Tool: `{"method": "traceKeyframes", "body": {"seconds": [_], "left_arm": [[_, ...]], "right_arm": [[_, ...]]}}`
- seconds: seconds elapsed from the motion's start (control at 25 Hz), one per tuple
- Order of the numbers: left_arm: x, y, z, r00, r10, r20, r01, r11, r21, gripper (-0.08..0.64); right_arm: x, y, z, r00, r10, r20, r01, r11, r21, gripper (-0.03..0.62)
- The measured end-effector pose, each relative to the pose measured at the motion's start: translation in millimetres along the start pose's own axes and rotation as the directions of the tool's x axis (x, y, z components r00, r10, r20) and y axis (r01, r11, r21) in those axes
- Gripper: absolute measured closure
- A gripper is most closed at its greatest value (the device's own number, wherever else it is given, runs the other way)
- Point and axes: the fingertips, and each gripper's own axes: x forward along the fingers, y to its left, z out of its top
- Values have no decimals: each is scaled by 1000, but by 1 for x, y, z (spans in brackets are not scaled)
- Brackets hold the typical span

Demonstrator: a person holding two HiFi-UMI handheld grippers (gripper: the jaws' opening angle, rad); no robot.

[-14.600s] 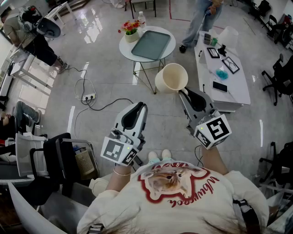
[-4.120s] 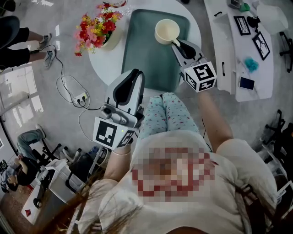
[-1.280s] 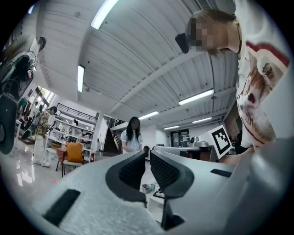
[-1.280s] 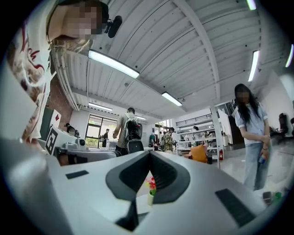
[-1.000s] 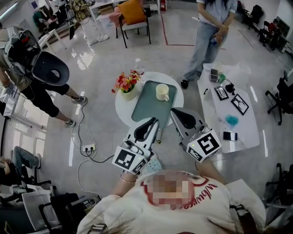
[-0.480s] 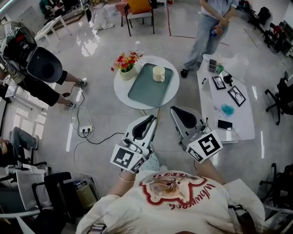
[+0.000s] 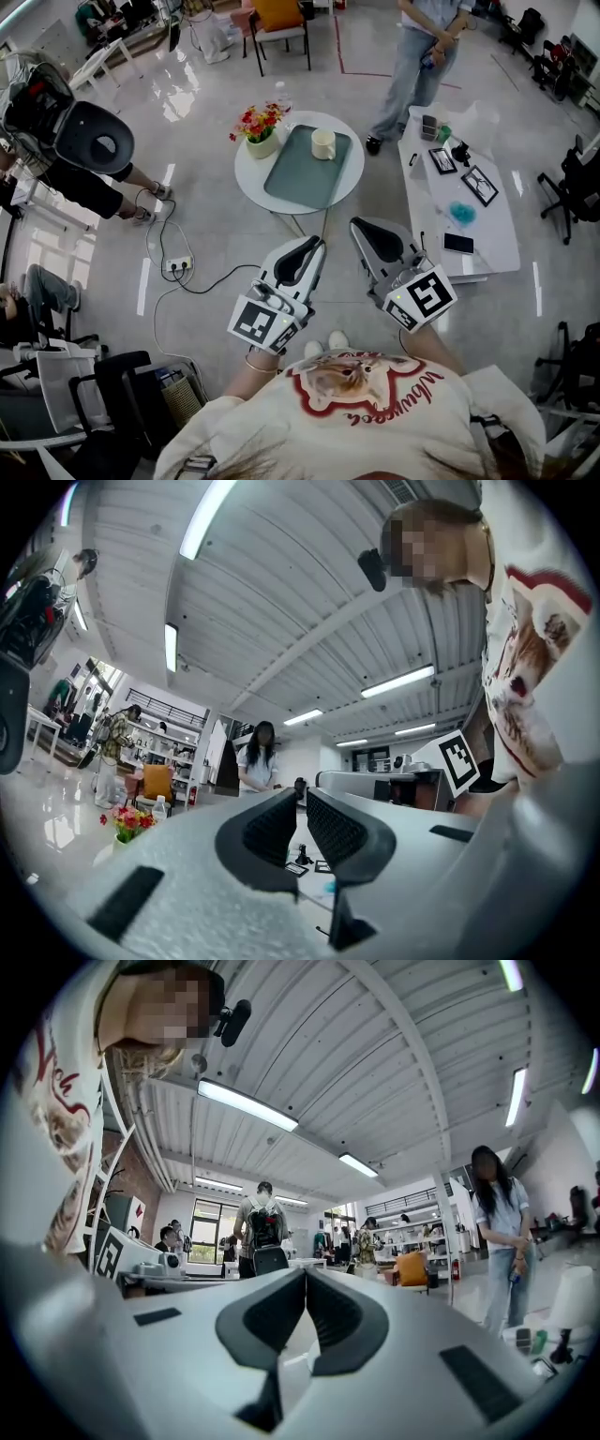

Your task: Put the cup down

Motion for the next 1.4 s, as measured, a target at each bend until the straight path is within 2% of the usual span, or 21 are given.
{"method": "traceKeyframes", "body": {"seconds": [0.2, 0.64, 1.4], "left_arm": [[-14, -4, 1, 1000, -12, -3, 12, 1000, -8, 515], [-43, -4, 10, 999, 27, 23, -26, 1000, -7, 515], [-49, -13, 14, 1000, 12, 29, -12, 1000, 9, 515]], "right_arm": [[-9, 20, 5, 998, -23, 57, 25, 999, -30, 564], [-9, 43, 2, 999, -7, 43, 8, 1000, -19, 565], [-17, 51, 4, 999, -11, 45, 12, 999, -31, 565]]}}
